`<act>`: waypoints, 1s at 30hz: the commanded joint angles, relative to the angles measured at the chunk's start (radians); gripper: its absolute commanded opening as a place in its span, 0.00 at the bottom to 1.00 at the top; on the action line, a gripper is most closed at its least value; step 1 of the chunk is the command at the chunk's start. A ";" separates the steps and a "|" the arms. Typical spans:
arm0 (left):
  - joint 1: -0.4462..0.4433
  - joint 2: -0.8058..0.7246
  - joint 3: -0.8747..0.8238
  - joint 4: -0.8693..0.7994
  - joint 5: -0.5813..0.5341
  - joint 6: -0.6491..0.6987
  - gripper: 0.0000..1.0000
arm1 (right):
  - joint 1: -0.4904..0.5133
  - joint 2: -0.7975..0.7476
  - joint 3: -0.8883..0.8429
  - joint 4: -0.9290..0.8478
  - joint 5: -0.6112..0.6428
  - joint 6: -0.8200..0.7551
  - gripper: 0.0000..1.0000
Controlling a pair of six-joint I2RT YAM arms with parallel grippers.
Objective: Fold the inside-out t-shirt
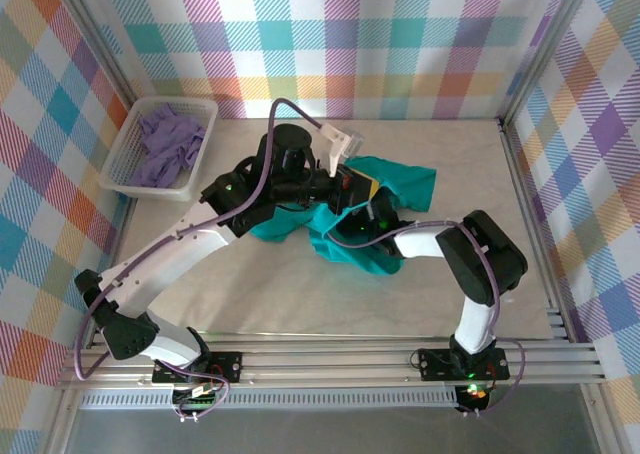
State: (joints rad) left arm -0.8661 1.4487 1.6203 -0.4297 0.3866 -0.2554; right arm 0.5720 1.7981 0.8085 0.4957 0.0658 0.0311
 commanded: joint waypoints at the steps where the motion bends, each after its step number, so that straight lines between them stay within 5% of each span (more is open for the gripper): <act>1: 0.025 -0.087 -0.053 -0.017 -0.075 0.032 0.00 | -0.053 -0.065 -0.034 -0.014 -0.169 0.036 0.49; 6: 0.099 -0.191 -0.157 0.023 -0.075 0.013 0.00 | -0.132 -0.104 -0.074 -0.025 -0.272 0.071 0.50; 17: 0.109 -0.177 -0.108 0.086 0.025 -0.022 0.00 | -0.113 -0.055 0.063 -0.262 -0.137 0.027 0.55; 30: 0.056 0.001 0.266 0.000 0.075 0.023 0.00 | -0.085 0.042 0.215 -0.480 0.068 -0.036 0.70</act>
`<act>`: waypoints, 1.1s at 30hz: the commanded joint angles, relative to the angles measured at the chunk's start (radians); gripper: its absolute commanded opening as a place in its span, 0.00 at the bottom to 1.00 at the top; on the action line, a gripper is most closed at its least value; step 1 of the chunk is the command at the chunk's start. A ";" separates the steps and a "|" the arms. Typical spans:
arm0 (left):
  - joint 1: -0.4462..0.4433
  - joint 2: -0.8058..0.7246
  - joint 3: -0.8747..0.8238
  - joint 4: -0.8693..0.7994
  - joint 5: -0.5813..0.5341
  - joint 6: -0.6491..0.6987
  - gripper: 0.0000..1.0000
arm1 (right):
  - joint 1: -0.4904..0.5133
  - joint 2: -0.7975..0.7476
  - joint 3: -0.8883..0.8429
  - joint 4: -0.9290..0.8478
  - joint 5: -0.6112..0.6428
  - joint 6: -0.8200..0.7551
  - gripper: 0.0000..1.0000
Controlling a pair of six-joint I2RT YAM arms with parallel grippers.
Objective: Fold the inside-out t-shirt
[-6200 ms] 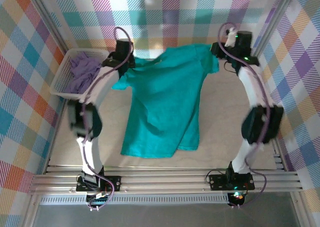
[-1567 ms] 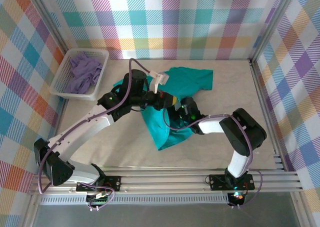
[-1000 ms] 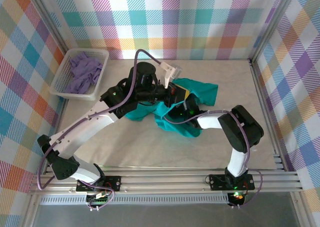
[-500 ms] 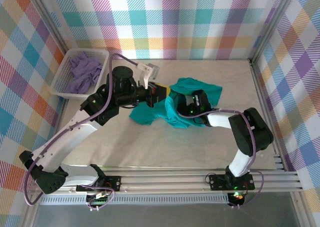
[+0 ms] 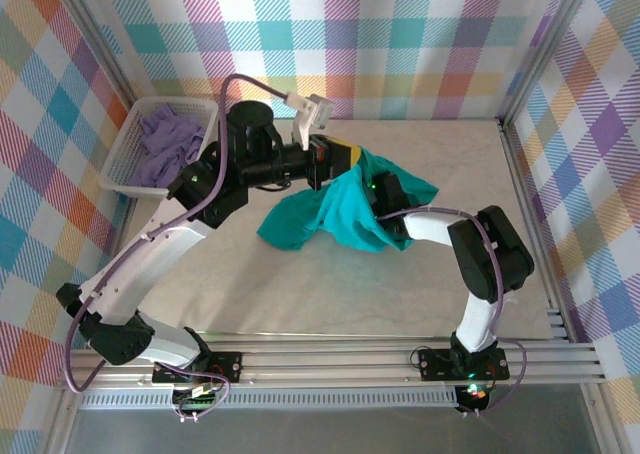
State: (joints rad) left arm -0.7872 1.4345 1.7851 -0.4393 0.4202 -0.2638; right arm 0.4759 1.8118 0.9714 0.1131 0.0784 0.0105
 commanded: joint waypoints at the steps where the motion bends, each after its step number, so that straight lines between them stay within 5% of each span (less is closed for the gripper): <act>1: -0.026 0.031 0.133 -0.001 0.041 0.039 0.00 | 0.018 0.034 0.063 -0.108 0.067 -0.014 0.71; 7: -0.030 0.135 0.311 -0.083 0.026 0.068 0.00 | 0.042 0.063 0.073 -0.136 0.109 0.024 0.82; 12: -0.029 0.157 0.367 -0.106 -0.010 0.098 0.00 | 0.048 0.137 0.130 -0.264 0.127 0.098 0.81; 15: -0.027 0.137 0.371 -0.134 -0.100 0.127 0.00 | 0.047 0.162 0.133 -0.319 0.102 0.141 0.69; 23: 0.062 0.035 0.179 -0.105 -0.447 0.117 0.00 | 0.047 0.105 0.102 -0.327 -0.080 0.105 0.04; 26: 0.140 0.020 0.087 -0.107 -0.606 0.112 0.00 | 0.046 -0.030 0.076 -0.288 -0.192 0.075 0.00; 33: 0.471 0.045 -0.240 -0.048 -0.688 -0.008 0.00 | 0.042 -0.279 0.006 -0.179 -0.448 0.057 0.00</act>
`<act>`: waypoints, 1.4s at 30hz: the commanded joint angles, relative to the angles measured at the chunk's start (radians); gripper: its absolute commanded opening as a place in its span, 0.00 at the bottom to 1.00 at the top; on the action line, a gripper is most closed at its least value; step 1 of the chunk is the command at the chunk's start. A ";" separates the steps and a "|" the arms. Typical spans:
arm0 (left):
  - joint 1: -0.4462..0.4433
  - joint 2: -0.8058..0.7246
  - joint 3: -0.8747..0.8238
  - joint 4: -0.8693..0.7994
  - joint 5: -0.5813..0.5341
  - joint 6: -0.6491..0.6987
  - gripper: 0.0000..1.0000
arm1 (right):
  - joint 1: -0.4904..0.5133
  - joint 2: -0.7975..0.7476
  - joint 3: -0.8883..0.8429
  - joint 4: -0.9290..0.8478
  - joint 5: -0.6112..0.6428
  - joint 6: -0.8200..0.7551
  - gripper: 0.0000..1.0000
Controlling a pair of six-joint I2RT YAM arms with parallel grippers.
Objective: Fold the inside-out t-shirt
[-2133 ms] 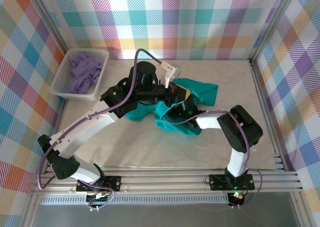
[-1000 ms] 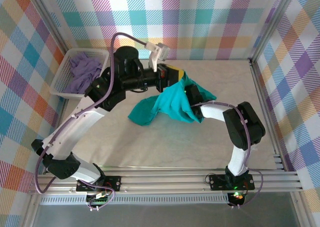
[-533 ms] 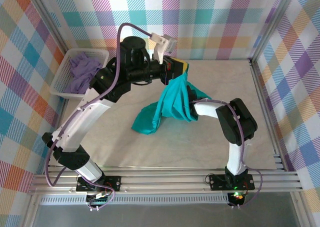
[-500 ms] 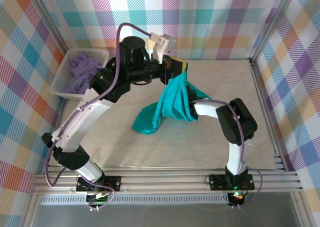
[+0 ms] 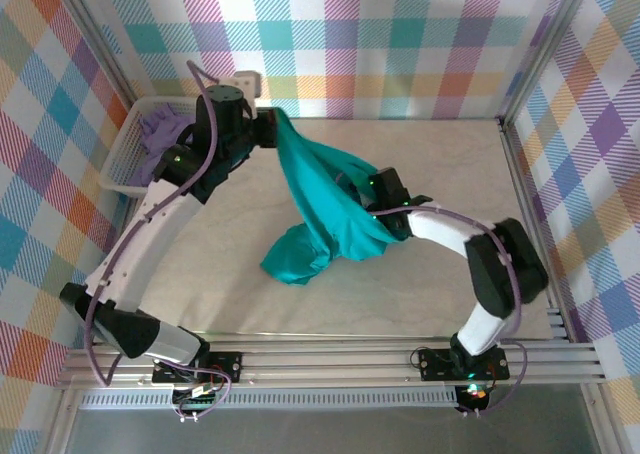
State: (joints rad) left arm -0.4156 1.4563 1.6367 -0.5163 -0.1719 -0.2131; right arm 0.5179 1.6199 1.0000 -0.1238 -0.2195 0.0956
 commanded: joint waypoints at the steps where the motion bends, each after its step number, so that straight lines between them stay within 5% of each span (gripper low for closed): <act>1: 0.154 0.032 -0.133 0.032 -0.089 -0.076 0.00 | -0.009 -0.125 -0.038 0.060 -0.167 -0.035 0.00; 5: 0.236 0.021 -0.286 0.066 -0.086 -0.088 0.00 | -0.048 -0.236 -0.064 0.086 -0.180 -0.034 0.00; 10: 0.129 0.000 -0.517 0.390 0.311 -0.221 0.00 | -0.022 -0.132 0.031 0.281 -0.301 0.078 0.00; 12: 0.081 0.035 -0.543 0.426 0.371 -0.246 0.00 | -0.009 -0.104 0.081 0.324 -0.351 0.093 0.00; 16: 0.082 0.074 -0.634 0.412 0.299 -0.281 0.00 | -0.021 -0.141 0.130 0.342 -0.434 0.068 0.00; 22: 0.246 0.104 -0.768 0.449 0.230 -0.400 0.00 | -0.083 -0.249 0.079 0.364 -0.621 0.063 0.00; 26: 0.216 0.053 -0.770 0.486 0.383 -0.331 0.01 | -0.075 -0.211 0.143 0.113 -0.588 -0.065 0.00; 29: 0.170 -0.068 -0.813 0.537 0.425 -0.309 0.38 | -0.075 -0.215 0.126 0.089 -0.576 -0.110 0.00; 33: 0.145 -0.232 -0.898 0.703 0.513 -0.272 0.71 | -0.075 -0.194 0.164 0.003 -0.598 -0.221 0.00; 38: 0.050 -0.254 -0.837 0.709 0.712 -0.163 0.80 | -0.075 -0.184 0.183 -0.015 -0.586 -0.238 0.00; 42: -0.072 -0.184 -0.778 0.603 0.680 -0.050 0.79 | -0.075 -0.188 0.203 -0.007 -0.562 -0.204 0.00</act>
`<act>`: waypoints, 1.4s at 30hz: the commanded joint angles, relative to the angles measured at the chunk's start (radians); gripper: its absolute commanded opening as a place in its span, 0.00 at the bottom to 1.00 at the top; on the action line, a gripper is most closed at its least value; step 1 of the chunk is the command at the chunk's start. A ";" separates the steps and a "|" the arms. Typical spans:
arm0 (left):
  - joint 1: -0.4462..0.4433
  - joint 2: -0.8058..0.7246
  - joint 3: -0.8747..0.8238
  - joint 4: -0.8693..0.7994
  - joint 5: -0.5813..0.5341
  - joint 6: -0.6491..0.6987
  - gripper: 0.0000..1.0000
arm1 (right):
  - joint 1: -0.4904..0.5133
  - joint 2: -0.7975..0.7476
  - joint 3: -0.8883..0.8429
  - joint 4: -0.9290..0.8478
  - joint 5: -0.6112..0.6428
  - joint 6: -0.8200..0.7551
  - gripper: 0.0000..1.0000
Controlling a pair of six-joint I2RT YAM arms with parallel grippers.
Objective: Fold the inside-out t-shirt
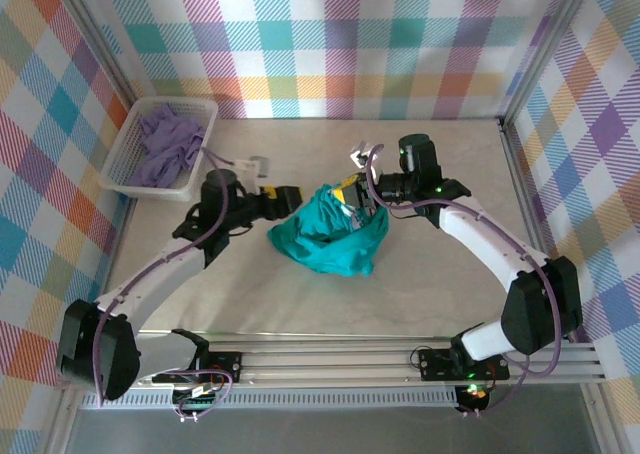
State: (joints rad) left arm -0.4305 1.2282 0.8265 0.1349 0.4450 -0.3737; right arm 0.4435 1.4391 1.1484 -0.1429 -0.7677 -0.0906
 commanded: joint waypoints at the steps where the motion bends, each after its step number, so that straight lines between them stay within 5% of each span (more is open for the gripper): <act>1: -0.062 0.072 0.034 -0.024 0.094 0.094 0.75 | -0.001 -0.010 0.069 0.003 0.006 -0.017 0.00; 4: -0.067 0.151 0.054 0.065 0.150 0.015 0.39 | -0.005 -0.024 0.113 -0.029 0.047 0.047 0.00; 6: -0.061 0.179 0.086 0.035 0.082 -0.020 0.08 | -0.025 -0.053 0.125 -0.018 0.026 0.084 0.00; 8: -0.033 0.169 0.091 -0.049 -0.084 -0.050 0.00 | -0.080 -0.104 0.117 0.037 0.000 0.165 0.00; 13: 0.060 0.141 0.009 -0.160 -0.252 -0.194 0.10 | -0.143 -0.142 0.059 0.318 -0.115 0.388 0.00; 16: 0.056 0.181 -0.015 -0.233 -0.256 -0.190 0.18 | -0.143 -0.108 0.028 0.471 -0.192 0.467 0.00; 24: 0.050 0.009 -0.095 -0.358 -0.398 -0.090 0.62 | -0.143 -0.134 -0.060 0.198 -0.241 0.194 0.00; 28: 0.045 -0.091 -0.136 -0.227 -0.235 -0.093 0.78 | -0.144 -0.183 -0.183 0.160 -0.220 0.174 0.00; 32: -0.012 -0.034 -0.081 -0.183 -0.110 -0.060 0.82 | -0.143 -0.206 -0.234 0.142 -0.214 0.169 0.00; 38: -0.106 0.178 0.062 -0.247 -0.172 0.054 0.82 | -0.143 -0.225 -0.239 0.136 -0.214 0.172 0.00; 40: -0.106 0.265 0.110 -0.240 -0.156 0.057 0.76 | -0.143 -0.230 -0.239 0.140 -0.212 0.175 0.00; 42: -0.106 0.347 0.161 -0.233 -0.136 0.056 0.59 | -0.143 -0.232 -0.225 0.143 -0.210 0.179 0.00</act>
State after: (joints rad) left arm -0.5362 1.4979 0.9291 -0.0986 0.2798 -0.3565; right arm 0.3023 1.2331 0.9051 -0.0116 -0.9607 0.1112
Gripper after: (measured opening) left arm 0.646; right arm 0.041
